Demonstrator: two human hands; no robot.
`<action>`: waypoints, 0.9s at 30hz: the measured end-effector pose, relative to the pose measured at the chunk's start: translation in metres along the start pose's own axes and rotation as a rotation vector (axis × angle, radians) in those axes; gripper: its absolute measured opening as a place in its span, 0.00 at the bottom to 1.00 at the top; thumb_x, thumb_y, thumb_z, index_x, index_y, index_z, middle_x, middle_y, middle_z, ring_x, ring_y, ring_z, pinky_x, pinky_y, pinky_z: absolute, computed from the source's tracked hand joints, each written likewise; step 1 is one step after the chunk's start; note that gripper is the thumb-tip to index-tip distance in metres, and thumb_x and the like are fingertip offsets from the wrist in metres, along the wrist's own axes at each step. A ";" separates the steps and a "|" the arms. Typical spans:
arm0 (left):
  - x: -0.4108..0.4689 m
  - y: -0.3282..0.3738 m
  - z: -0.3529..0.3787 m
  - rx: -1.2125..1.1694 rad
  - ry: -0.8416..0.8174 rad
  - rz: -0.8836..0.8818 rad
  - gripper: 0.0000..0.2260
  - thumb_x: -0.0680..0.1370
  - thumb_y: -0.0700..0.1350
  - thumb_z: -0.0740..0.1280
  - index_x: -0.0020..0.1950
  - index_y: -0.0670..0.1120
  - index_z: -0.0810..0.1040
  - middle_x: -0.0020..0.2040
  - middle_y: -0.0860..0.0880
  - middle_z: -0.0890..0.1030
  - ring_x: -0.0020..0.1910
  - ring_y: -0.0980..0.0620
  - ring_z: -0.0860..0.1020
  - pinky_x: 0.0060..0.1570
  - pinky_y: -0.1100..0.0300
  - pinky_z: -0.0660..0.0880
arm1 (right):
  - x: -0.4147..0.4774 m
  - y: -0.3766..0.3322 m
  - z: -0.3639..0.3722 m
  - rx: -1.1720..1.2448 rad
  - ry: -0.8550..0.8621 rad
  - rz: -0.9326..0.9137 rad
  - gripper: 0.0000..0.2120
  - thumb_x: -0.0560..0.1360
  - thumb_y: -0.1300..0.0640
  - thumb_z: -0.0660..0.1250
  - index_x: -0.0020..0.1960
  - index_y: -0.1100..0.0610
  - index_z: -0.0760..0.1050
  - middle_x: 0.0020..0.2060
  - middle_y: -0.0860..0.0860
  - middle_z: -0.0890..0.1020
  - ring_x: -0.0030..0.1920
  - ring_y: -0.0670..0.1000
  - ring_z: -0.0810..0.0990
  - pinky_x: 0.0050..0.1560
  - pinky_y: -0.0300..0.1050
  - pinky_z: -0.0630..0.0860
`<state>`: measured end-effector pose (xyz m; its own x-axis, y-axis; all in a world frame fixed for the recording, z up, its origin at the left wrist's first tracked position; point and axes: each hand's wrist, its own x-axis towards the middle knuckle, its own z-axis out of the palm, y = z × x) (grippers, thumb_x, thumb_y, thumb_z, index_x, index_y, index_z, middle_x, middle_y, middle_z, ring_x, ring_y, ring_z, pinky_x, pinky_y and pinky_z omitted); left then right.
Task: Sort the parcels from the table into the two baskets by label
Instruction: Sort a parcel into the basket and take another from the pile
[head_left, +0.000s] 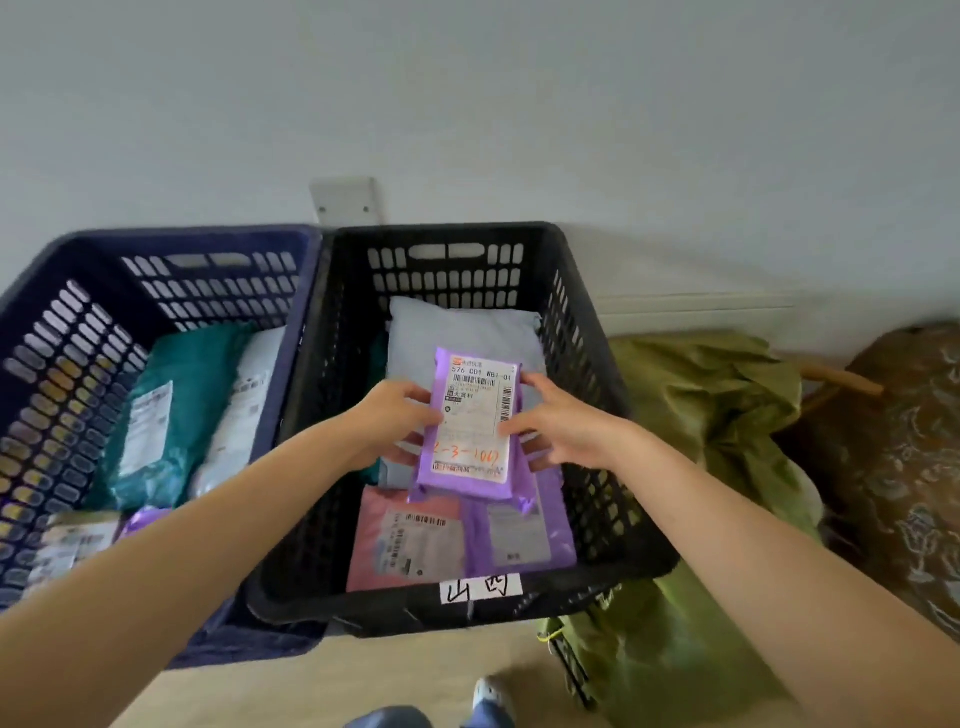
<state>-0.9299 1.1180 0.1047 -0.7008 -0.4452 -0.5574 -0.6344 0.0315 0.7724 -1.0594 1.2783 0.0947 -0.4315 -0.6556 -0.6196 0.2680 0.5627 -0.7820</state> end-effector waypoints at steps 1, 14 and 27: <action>0.002 -0.002 0.002 0.013 0.012 -0.019 0.05 0.80 0.37 0.64 0.54 0.43 0.76 0.48 0.43 0.83 0.46 0.44 0.82 0.44 0.48 0.80 | 0.004 0.002 -0.001 -0.008 -0.022 0.018 0.33 0.75 0.67 0.68 0.72 0.45 0.58 0.57 0.59 0.80 0.54 0.60 0.81 0.56 0.62 0.78; 0.005 -0.030 0.018 0.352 -0.055 -0.174 0.20 0.78 0.34 0.64 0.67 0.45 0.62 0.46 0.49 0.77 0.39 0.49 0.80 0.36 0.54 0.80 | 0.034 0.026 0.022 -0.243 -0.163 0.166 0.30 0.76 0.68 0.65 0.71 0.52 0.57 0.55 0.57 0.80 0.50 0.59 0.82 0.52 0.58 0.80; 0.006 -0.051 0.013 0.882 -0.107 -0.212 0.44 0.78 0.35 0.64 0.75 0.39 0.29 0.61 0.37 0.75 0.51 0.42 0.79 0.44 0.55 0.78 | 0.050 0.049 0.072 -0.160 -0.200 0.189 0.36 0.74 0.72 0.67 0.74 0.51 0.54 0.49 0.56 0.81 0.37 0.54 0.82 0.49 0.59 0.81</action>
<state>-0.9063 1.1250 0.0584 -0.5396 -0.4359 -0.7203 -0.7419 0.6507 0.1620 -1.0058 1.2368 0.0206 -0.2053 -0.6091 -0.7661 0.1814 0.7455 -0.6414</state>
